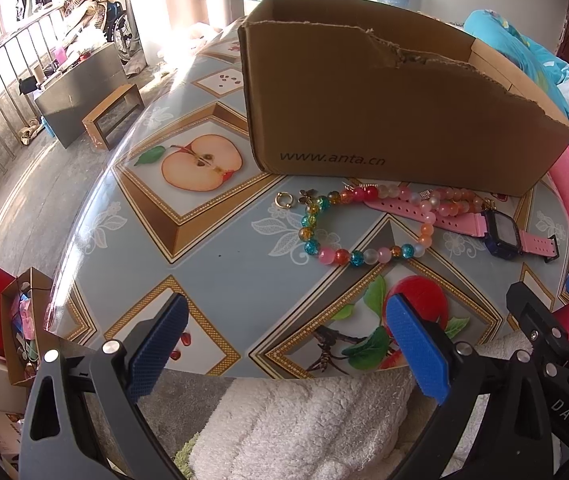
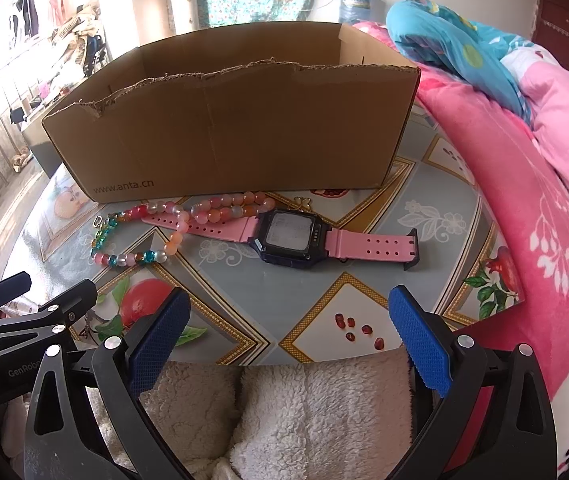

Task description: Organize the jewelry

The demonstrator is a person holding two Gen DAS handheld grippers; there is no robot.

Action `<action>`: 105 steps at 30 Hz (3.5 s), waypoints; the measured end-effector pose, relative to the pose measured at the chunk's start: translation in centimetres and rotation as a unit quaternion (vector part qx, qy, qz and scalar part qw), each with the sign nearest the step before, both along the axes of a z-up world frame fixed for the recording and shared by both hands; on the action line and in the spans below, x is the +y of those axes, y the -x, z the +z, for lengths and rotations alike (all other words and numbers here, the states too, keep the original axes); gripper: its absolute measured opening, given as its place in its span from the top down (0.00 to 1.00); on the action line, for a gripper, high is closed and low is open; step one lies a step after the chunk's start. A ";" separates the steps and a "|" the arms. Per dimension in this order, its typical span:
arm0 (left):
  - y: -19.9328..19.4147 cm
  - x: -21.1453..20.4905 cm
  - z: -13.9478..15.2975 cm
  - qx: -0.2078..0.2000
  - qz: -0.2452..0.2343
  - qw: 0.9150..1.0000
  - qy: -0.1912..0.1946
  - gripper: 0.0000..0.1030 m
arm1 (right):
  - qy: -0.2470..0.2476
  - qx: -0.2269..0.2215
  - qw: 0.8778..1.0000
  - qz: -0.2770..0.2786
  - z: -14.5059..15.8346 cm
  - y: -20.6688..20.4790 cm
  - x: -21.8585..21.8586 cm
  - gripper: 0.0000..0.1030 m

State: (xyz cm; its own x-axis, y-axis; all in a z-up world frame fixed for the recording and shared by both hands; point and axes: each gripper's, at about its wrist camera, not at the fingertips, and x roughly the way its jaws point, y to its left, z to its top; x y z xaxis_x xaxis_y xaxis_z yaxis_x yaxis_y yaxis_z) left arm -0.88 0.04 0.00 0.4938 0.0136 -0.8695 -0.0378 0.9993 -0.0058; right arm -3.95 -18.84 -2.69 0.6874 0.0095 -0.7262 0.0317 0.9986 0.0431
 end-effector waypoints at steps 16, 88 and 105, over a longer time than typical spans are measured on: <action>0.1 0.1 -0.1 0.004 0.002 1.000 0.000 0.06 | 0.002 0.000 1.000 -0.001 0.1 0.0 0.0 0.08; -3.9 4.5 7.4 -0.139 -0.212 0.956 0.146 0.91 | -0.076 -0.009 0.991 0.110 6.8 -4.1 6.5 0.93; -25.0 1.2 9.0 -0.066 -0.234 0.969 0.051 0.91 | -0.213 0.165 0.945 0.187 6.6 -28.7 5.6 0.93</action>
State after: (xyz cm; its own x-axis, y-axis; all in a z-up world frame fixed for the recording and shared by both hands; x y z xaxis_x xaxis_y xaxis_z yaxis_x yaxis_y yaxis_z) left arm 24.13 1.27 8.96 0.5319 -0.3203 -0.7839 0.4265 0.9010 -0.0788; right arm 24.77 -13.24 3.87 0.3159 0.5458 -0.7761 -0.2380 0.8374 0.4921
